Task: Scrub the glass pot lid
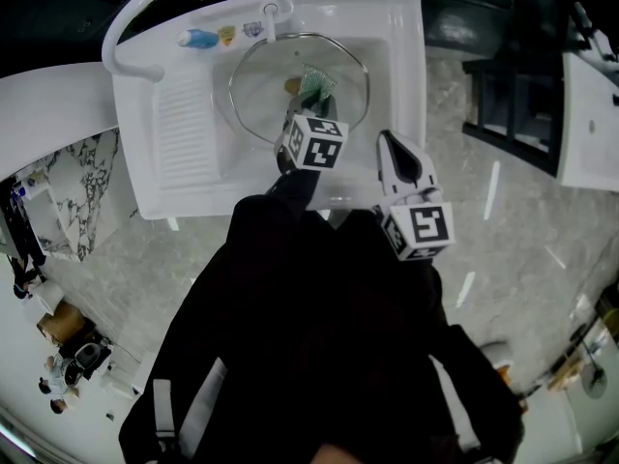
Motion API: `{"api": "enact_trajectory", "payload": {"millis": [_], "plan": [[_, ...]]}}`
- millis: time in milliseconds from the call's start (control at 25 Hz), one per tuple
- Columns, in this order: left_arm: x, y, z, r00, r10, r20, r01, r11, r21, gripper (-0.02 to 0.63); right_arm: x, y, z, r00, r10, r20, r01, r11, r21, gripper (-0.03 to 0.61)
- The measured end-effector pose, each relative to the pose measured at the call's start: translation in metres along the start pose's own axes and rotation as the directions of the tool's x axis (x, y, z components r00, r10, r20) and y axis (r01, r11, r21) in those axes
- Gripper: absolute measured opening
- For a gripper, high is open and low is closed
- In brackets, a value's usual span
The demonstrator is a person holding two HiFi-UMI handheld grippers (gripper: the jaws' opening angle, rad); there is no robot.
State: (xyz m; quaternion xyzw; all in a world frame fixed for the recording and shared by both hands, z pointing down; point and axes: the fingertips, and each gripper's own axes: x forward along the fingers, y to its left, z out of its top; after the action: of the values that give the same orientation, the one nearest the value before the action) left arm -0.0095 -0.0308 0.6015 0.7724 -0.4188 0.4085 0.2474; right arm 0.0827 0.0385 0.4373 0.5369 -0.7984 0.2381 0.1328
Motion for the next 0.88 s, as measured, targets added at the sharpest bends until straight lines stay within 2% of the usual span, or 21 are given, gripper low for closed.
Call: {"api": "enact_trajectory", "payload": {"millis": [880], "plan": [[0.009, -0.035, 0.011, 0.996, -0.084, -0.016, 0.084, 0.996, 0.008, 0.064, -0.010, -0.013, -0.005, 0.999, -0.035, 0.001, 0.035, 0.999, 0.038, 0.003]]}}
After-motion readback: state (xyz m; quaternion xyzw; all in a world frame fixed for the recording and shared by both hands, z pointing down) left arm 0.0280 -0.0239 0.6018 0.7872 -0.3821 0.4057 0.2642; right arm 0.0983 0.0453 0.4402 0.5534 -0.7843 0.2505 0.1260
